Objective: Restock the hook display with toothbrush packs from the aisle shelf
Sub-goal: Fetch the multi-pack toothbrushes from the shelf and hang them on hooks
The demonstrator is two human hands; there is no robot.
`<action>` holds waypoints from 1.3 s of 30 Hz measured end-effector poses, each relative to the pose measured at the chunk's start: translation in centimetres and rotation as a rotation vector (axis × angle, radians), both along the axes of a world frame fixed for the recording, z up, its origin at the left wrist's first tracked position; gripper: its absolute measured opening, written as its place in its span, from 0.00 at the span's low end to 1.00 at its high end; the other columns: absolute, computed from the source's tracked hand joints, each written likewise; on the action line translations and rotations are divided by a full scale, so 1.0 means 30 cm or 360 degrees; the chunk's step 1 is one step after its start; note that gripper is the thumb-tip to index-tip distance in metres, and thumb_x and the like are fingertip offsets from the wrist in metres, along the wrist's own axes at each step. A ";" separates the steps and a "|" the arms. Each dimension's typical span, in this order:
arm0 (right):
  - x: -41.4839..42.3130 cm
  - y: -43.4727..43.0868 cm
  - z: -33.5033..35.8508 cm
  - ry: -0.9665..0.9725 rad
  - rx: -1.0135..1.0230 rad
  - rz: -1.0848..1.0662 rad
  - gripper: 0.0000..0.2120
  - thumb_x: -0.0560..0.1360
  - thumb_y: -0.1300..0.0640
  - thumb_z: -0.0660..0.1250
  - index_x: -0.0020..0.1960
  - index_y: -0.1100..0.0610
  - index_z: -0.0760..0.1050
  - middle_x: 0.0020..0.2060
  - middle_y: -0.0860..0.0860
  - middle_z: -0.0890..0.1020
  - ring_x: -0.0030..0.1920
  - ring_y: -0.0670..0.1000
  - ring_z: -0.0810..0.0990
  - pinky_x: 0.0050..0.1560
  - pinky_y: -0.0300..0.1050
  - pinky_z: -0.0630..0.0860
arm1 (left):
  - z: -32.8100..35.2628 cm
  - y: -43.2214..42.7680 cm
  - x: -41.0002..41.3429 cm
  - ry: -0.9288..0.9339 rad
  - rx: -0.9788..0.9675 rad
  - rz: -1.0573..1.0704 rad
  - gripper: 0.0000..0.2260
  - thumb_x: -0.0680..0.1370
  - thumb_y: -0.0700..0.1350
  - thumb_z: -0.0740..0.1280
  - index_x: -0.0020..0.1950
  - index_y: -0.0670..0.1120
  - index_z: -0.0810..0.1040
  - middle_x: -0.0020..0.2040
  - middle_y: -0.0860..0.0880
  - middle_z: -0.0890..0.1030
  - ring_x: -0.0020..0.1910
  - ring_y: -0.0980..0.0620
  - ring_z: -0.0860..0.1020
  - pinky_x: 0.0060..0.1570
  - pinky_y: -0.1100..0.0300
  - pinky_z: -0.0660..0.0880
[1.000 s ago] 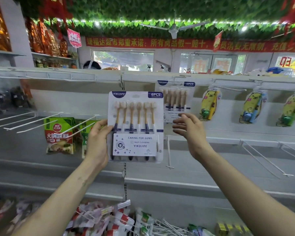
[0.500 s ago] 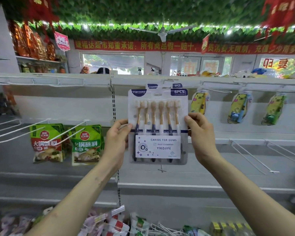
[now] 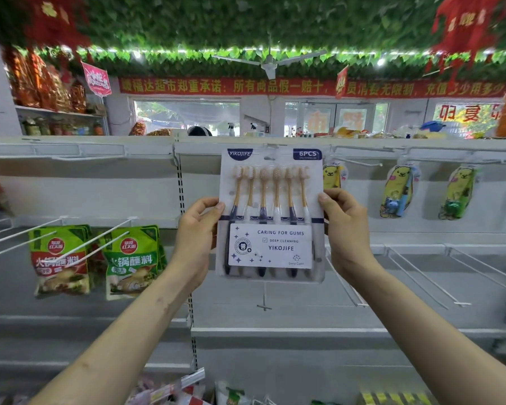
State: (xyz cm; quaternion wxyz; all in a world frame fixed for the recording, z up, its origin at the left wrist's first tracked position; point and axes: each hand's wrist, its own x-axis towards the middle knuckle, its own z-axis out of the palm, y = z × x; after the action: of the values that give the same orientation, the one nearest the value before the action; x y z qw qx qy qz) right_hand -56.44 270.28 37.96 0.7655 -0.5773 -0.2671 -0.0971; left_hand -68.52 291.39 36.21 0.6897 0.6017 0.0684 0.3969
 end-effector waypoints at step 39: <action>0.581 0.302 -0.010 0.0258 -0.0422 -0.0159 0.09 0.83 0.53 0.65 0.51 0.54 0.82 0.48 0.54 0.87 0.52 0.57 0.87 0.54 0.64 0.84 | -0.018 0.344 0.610 0.0265 0.0109 0.0117 0.04 0.83 0.44 0.68 0.52 0.47 0.83 0.48 0.46 0.86 0.46 0.49 0.83 0.48 0.53 0.80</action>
State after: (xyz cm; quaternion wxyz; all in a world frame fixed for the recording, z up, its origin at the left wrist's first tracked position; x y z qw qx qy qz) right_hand -38.99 279.33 37.65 0.6958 -0.6919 -0.1858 -0.0520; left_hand -50.24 301.71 35.69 0.6457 0.6528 0.1340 0.3728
